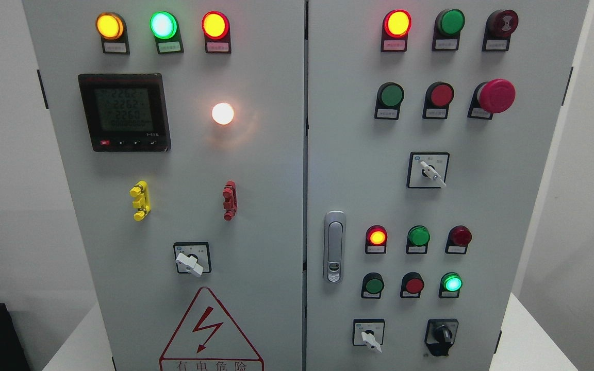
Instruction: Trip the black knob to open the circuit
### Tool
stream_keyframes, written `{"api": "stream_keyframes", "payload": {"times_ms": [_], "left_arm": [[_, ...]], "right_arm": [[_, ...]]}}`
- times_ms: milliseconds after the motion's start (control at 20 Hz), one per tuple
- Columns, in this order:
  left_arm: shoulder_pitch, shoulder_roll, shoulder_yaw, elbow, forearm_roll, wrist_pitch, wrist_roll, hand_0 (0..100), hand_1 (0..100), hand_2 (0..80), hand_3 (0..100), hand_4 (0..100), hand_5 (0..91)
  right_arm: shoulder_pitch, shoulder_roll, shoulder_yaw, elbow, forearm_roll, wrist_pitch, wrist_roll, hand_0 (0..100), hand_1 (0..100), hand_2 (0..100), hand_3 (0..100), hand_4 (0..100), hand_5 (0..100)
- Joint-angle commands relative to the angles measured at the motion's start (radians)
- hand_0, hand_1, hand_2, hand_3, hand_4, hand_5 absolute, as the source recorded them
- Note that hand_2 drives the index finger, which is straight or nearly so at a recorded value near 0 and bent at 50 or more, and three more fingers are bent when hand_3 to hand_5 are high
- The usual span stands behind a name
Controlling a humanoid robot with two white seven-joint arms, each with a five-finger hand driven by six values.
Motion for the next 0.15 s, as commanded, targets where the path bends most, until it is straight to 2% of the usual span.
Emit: {"api": "stream_keyframes", "payload": {"times_ms": [0, 100], "left_arm": [[0.0, 0.0, 0.001, 0.001, 0.002, 0.001, 0.0, 12, 39, 0.0, 0, 0, 0.0], [0.0, 0.0, 0.001, 0.001, 0.002, 0.0, 0.0, 12, 39, 0.0, 0, 0, 0.0]], "right_arm": [[0.001, -0.003, 0.0, -0.022, -0.003, -0.015, 0.008, 5, 0, 0, 2, 0, 0], [0.007, -0.004, 0.001, -0.02, -0.003, -0.015, 0.008, 5, 0, 0, 1, 0, 0]]}}
